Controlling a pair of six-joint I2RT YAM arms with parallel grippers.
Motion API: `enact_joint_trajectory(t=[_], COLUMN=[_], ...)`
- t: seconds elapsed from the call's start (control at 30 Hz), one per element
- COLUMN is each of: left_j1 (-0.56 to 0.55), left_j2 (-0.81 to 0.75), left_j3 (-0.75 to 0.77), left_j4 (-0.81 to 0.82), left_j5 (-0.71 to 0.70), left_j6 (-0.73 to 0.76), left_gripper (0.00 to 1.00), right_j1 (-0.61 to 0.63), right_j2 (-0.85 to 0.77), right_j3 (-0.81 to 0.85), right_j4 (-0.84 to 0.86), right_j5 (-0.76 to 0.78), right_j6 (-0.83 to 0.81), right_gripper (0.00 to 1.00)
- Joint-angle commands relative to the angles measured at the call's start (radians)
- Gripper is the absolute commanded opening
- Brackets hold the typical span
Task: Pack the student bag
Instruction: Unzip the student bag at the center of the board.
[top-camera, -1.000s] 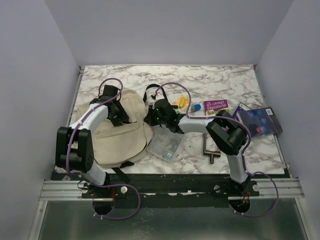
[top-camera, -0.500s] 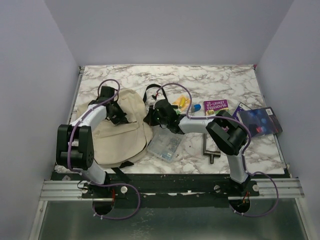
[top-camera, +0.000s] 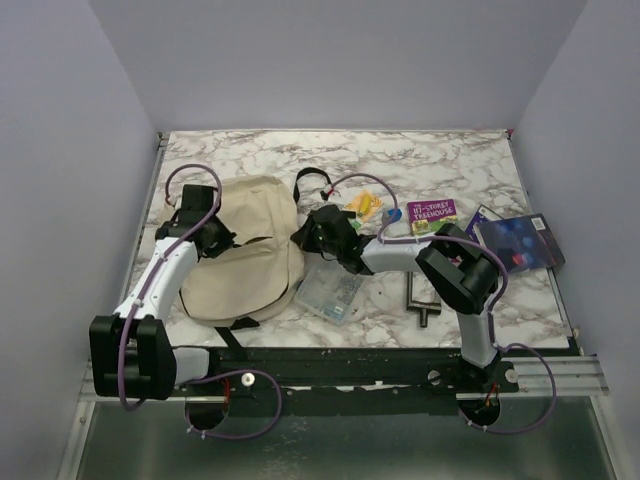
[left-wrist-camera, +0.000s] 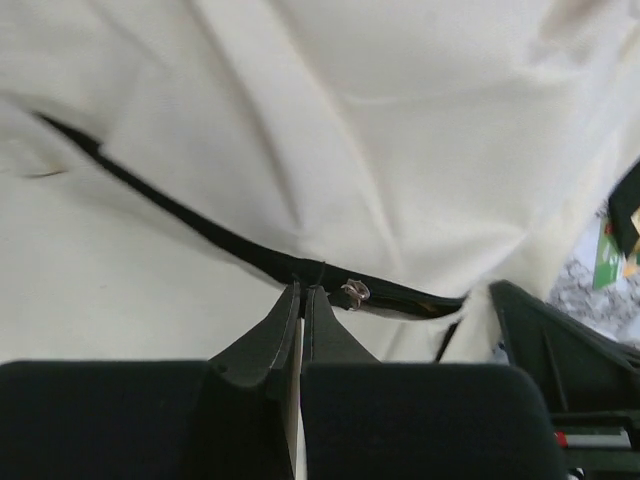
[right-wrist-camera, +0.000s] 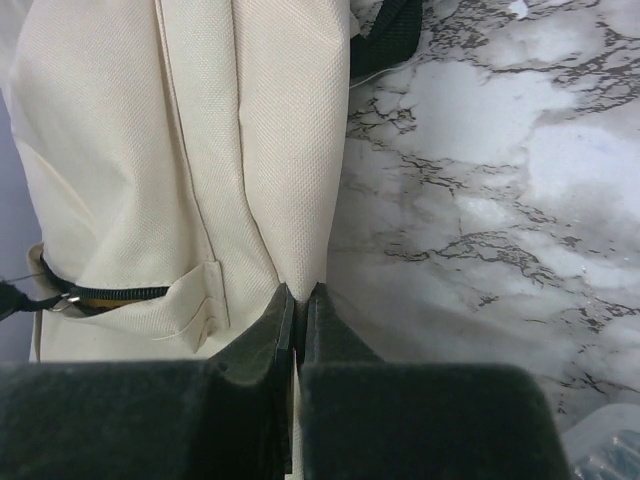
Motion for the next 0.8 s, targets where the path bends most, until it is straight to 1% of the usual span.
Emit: enact_joint_trajectory(t=[0.0,0.03,0.07,0.17,0.27,0.33,0.4,0.47,0.5,0.53,0.6,0.63,0.67,0.7,0.77], left_j1=[0.059,0.064,0.107,0.166,0.185,0.197,0.205,0.205,0.205,0.205,0.202,0.201,0.2,0.199,0.199], left_j2=[-0.104,-0.129,-0.155,-0.219,-0.269,-0.284,-0.296,-0.307,-0.306,-0.298,-0.281,-0.273,-0.267,-0.262,-0.253], left_j3=[-0.049,-0.067,-0.079,-0.075,-0.085,-0.096,-0.103,-0.113,-0.118,-0.118,-0.12,-0.124,-0.126,-0.126,-0.128], left_j4=[-0.103,-0.106,-0.109,-0.14,-0.169,-0.173,-0.17,-0.113,-0.073,-0.051,-0.016,-0.004,0.012,0.022,0.044], left_j5=[-0.239,-0.279,-0.308,-0.377,-0.529,-0.573,-0.562,-0.486,-0.434,-0.386,-0.3,-0.256,-0.22,-0.194,-0.147], left_j6=[-0.053,-0.064,-0.071,-0.069,-0.089,-0.098,-0.102,-0.047,-0.013,0.015,0.049,0.058,0.061,0.061,0.066], left_gripper=[0.0,0.0,0.0,0.0,0.0,0.0,0.0,0.0,0.0,0.0,0.0,0.0,0.0,0.0,0.0], right_j1=[-0.023,-0.027,-0.03,-0.046,-0.069,-0.077,-0.082,-0.083,-0.082,-0.082,-0.079,-0.075,-0.066,-0.059,-0.052], right_j2=[-0.037,-0.034,-0.032,-0.026,-0.013,-0.016,-0.018,-0.014,-0.013,-0.009,0.013,0.019,0.008,-0.01,-0.059], right_j3=[-0.031,-0.036,-0.037,-0.033,-0.019,-0.01,-0.001,0.021,0.037,0.063,0.16,0.202,0.212,0.205,0.174], right_j4=[0.048,0.055,0.058,0.05,0.038,0.028,0.017,-0.005,-0.011,-0.012,-0.105,-0.165,-0.189,-0.197,-0.172], right_j5=[0.149,0.151,0.154,0.161,0.134,0.136,0.144,0.142,0.102,0.029,-0.15,-0.191,-0.193,-0.175,-0.135], right_j6=[0.088,0.091,0.091,0.08,0.074,0.057,0.03,-0.027,-0.081,-0.148,-0.3,-0.344,-0.393,-0.433,-0.5], right_gripper=[0.01,0.01,0.01,0.0,0.01,0.0,0.01,0.01,0.0,0.01,0.01,0.08,0.17,0.3,0.5])
